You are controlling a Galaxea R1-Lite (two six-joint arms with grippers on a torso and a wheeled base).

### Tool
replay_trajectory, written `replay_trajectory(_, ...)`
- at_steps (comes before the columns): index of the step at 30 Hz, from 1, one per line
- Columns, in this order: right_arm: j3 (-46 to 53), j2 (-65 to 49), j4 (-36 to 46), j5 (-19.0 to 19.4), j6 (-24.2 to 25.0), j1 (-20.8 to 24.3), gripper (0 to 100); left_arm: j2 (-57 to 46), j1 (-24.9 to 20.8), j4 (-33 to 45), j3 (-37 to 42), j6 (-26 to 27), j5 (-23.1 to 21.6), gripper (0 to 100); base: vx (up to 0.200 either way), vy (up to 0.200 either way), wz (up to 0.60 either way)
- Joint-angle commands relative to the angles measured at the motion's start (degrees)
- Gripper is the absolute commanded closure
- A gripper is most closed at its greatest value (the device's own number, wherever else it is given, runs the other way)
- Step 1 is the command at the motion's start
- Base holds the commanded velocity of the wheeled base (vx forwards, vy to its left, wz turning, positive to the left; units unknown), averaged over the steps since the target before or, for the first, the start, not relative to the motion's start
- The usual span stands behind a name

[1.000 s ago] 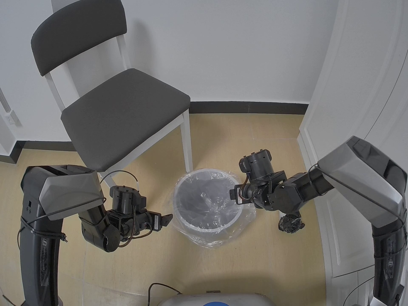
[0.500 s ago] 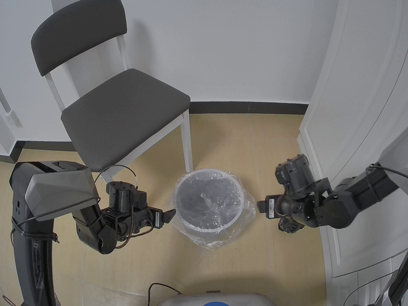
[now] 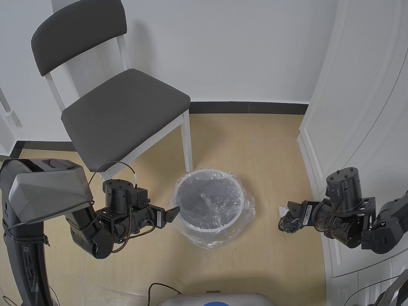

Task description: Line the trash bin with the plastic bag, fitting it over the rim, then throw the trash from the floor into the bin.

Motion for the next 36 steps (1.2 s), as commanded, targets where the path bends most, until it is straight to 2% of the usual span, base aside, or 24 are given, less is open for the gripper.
replay_trajectory(1,6.6,-2.6,-8.0,-0.2,-0.2,-0.1,0,-4.3,-0.3,-0.1,1.7,-0.1,0.0,0,0.000,0.000,0.00)
replay_trajectory(5,8.5,-3.4,-12.2,-0.1,-1.1,-0.4,0,-5.2,-0.8,-0.1,2.0,-0.1,-0.1,0,0.000,0.000,0.00)
replay_trajectory(17,8.2,-1.8,-12.8,1.6,-2.9,-0.4,0,-7.7,-2.4,-0.1,3.7,-0.1,0.0,0,0.000,0.000,0.00)
replay_trajectory(36,8.3,-0.7,-12.8,1.6,-3.7,0.8,0,-10.7,-3.6,-0.1,5.5,-0.1,-0.1,0,0.000,0.000,0.00)
